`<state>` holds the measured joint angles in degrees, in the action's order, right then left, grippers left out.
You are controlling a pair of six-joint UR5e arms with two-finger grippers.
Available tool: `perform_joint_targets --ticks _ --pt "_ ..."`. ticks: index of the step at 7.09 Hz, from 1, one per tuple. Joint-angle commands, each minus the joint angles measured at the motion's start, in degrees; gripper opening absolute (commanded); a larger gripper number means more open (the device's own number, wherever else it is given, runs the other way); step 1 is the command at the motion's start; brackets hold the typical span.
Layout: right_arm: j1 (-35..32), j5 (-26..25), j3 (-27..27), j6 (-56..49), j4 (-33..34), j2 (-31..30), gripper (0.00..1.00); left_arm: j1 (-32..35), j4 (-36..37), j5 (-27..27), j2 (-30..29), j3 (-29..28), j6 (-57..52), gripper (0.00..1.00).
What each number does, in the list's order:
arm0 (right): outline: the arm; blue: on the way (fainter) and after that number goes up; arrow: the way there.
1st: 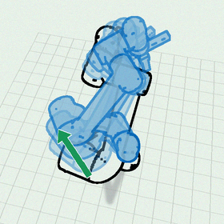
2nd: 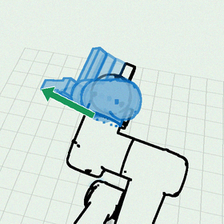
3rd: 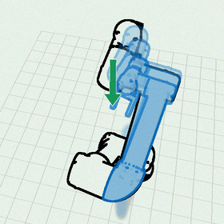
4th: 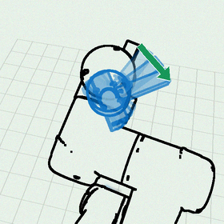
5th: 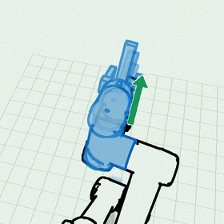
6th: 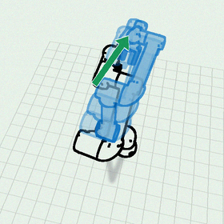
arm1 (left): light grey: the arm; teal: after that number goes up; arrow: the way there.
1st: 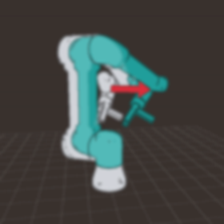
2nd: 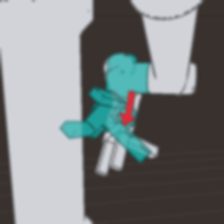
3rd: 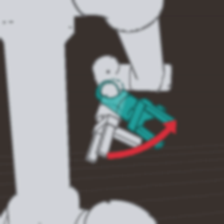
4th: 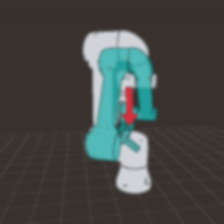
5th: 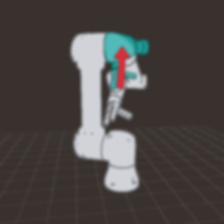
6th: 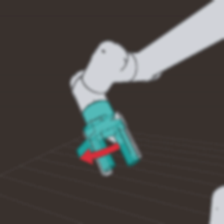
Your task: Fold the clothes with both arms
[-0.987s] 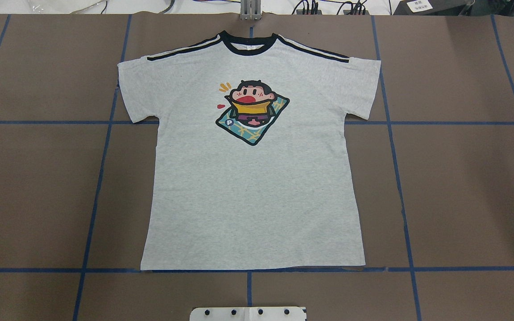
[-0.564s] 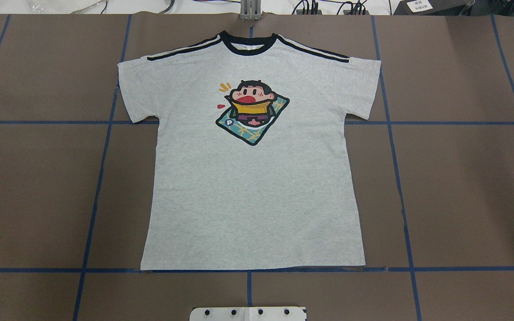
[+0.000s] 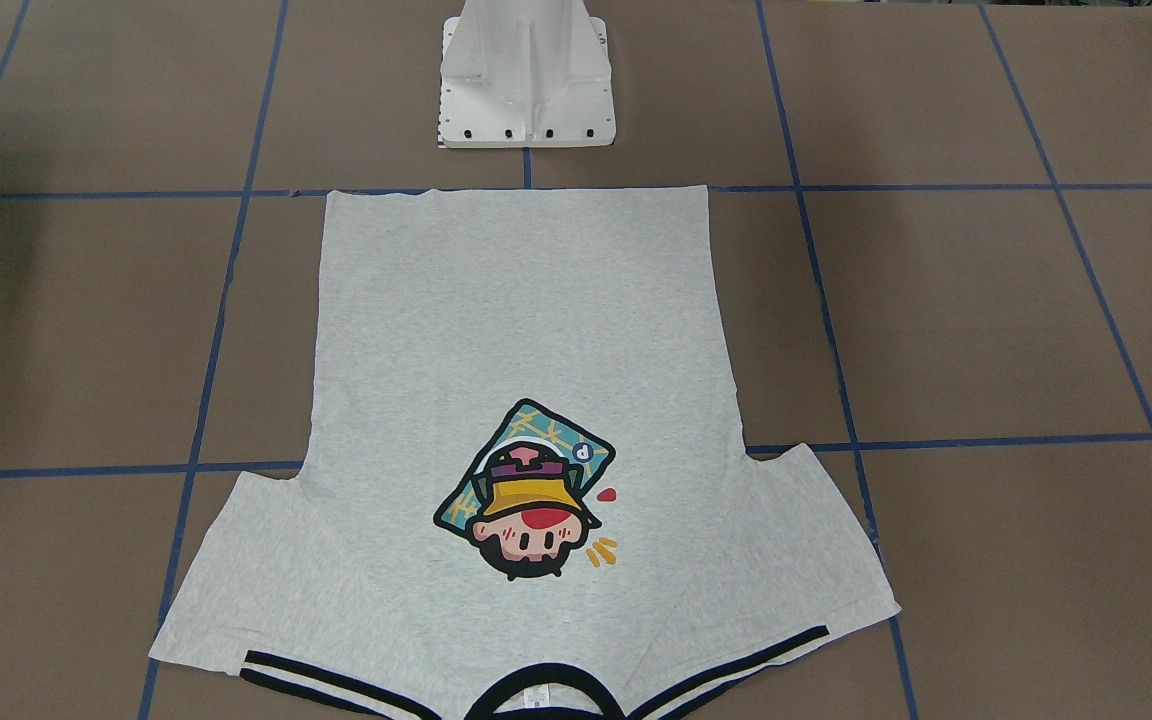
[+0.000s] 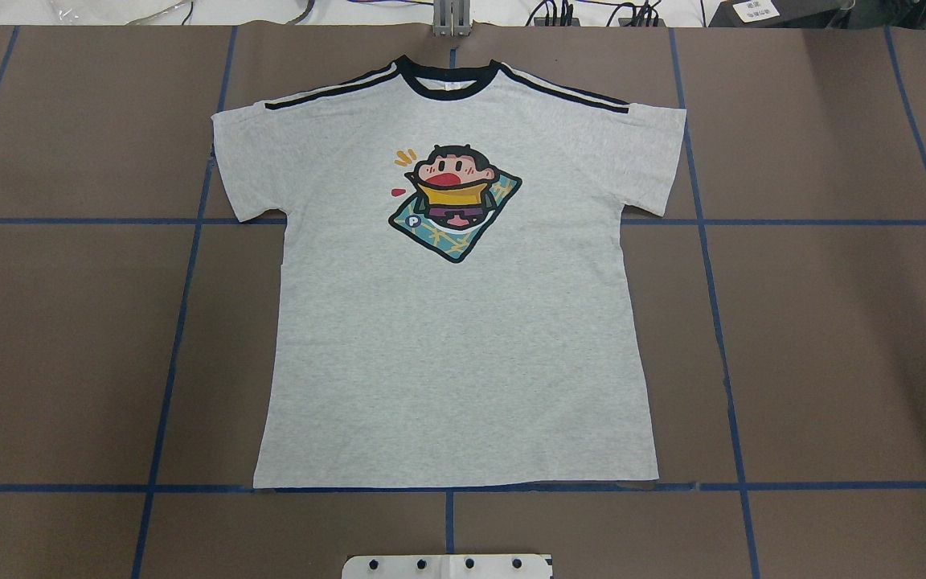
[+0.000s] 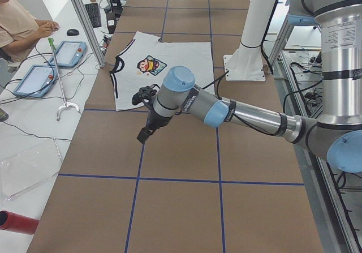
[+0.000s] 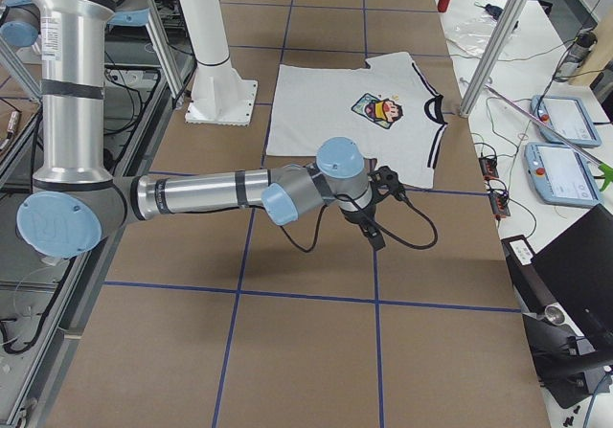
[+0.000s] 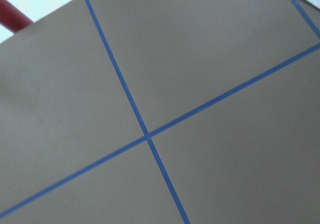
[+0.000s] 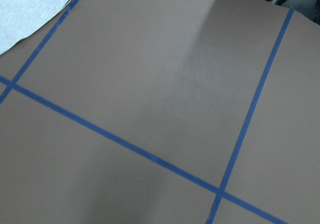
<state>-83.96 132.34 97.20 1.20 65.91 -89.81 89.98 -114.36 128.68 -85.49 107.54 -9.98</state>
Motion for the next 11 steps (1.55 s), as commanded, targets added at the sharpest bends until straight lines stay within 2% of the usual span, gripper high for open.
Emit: perform_joint_targets --ticks 1,2,3,4,5,6,8,9,10,11 --pt "2.2 2.8 -13.2 5.3 -1.0 14.9 1.0 -0.1 -8.4 1.2 -6.8 -8.8 8.3 1.0" --pt "4.1 3.4 -17.4 7.7 -2.0 20.9 1.0 -0.1 -10.0 1.3 -6.4 -8.2 10.7 1.0" --pt "7.5 3.2 -18.7 14.7 -2.9 24.6 1.0 -0.1 -11.3 1.3 -6.0 -8.5 10.9 1.0" --pt "11.9 1.1 -19.6 27.8 -6.2 28.1 1.0 -0.1 -11.3 1.3 -5.9 -8.4 10.9 1.0" --pt "15.5 -2.6 -22.6 37.5 -13.8 29.7 1.0 0.0 -11.4 1.4 -5.8 -8.4 10.9 1.0" --pt "18.0 -4.8 -28.5 44.3 -19.9 33.0 0.98 0.0 -11.4 1.4 -5.8 -8.4 10.9 1.0" --pt "22.9 -12.1 -39.1 52.9 -31.5 35.6 0.91 0.0 -11.6 2.0 -5.4 -8.3 10.8 1.0" --pt "26.9 -18.8 -43.9 58.6 -39.0 36.1 0.87 0.0 -12.5 3.7 -5.0 -8.4 10.8 1.0" --pt "29.4 -23.6 -46.0 59.5 -40.4 36.5 0.85 -0.1 -13.5 4.6 -4.0 -8.5 10.8 1.0" --pt "29.5 -24.7 -47.4 59.4 -40.4 36.5 0.82 0.0 -14.1 4.6 -3.8 -8.5 10.8 1.0"
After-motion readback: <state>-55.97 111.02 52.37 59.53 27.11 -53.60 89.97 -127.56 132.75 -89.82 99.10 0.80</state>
